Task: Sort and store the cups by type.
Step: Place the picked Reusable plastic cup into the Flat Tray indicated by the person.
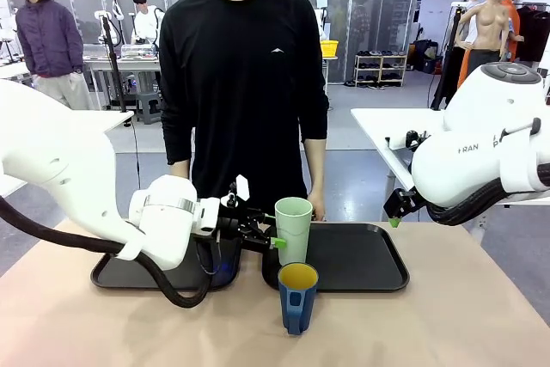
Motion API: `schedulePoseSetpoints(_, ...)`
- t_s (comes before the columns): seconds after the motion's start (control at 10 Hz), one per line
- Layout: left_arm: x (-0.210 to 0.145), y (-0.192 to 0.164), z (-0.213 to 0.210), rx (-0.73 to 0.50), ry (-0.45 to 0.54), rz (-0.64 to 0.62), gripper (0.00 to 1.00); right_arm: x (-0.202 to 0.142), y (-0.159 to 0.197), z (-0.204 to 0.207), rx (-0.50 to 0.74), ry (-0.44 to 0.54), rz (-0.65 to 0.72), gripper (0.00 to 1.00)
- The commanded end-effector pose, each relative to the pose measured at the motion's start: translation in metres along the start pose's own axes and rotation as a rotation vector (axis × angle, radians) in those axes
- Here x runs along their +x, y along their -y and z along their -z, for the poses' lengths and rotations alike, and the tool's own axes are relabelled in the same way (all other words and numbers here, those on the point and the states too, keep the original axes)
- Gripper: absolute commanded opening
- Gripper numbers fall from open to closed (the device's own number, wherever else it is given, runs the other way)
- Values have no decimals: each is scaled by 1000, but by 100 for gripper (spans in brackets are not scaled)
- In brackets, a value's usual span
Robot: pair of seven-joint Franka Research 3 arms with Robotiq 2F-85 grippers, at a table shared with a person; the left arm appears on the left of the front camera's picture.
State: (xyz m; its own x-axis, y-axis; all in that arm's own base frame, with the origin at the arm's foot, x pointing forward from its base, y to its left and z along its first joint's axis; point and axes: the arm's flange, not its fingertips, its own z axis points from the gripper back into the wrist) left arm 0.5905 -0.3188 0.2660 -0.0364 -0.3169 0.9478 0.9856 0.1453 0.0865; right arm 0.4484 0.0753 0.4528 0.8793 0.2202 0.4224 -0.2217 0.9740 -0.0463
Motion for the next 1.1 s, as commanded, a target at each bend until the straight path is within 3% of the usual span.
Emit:
schedulePoseSetpoints(0.0,9,12,-16,39,-53,20,100,0,1,0,1,1,3,100)
schedulePoseSetpoints(0.5,23,23,-47,70,-143,8,100,0,1,0,1,1,3,100)
schedulePoseSetpoints(1.0,20,19,-44,78,-109,20,100,0,1,0,1,1,3,100)
